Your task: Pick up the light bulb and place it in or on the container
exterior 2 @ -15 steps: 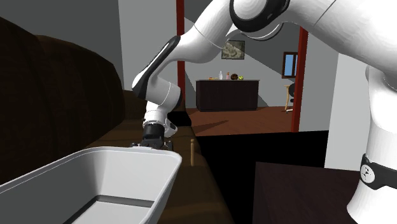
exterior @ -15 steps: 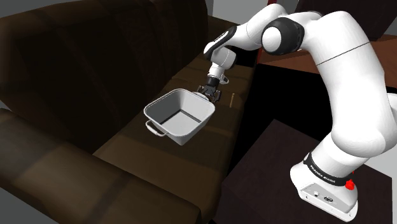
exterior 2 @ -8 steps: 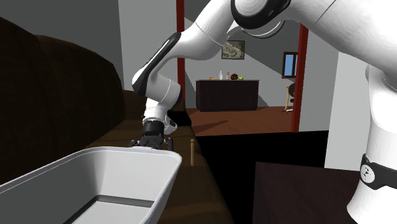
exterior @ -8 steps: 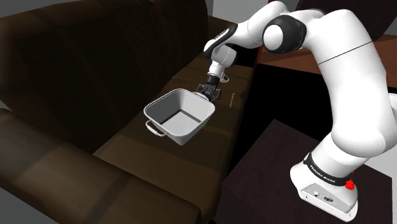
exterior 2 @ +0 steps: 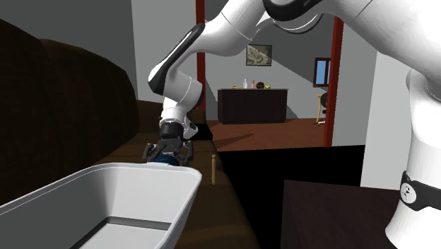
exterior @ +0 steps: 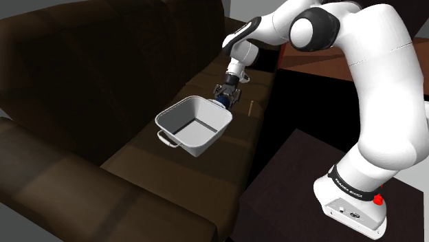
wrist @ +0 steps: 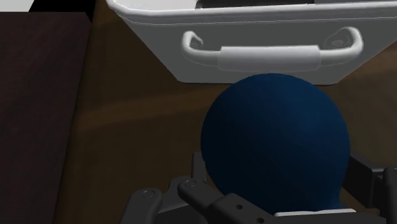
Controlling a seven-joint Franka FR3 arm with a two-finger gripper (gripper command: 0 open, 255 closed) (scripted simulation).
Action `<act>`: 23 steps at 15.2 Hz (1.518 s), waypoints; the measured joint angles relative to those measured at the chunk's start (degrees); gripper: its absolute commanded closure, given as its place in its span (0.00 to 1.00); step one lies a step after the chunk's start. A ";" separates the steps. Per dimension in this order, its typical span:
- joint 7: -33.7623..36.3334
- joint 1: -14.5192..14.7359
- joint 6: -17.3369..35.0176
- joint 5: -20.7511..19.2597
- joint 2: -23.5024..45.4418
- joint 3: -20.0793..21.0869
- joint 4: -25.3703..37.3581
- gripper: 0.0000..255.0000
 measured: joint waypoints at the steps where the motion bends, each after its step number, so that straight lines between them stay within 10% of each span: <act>1: 0.10 -0.11 0.11 -0.14 -0.65 -0.03 -0.45 1.00; 23: 6.61 -0.92 -9.29 -1.01 -10.39 0.79 0.90 1.00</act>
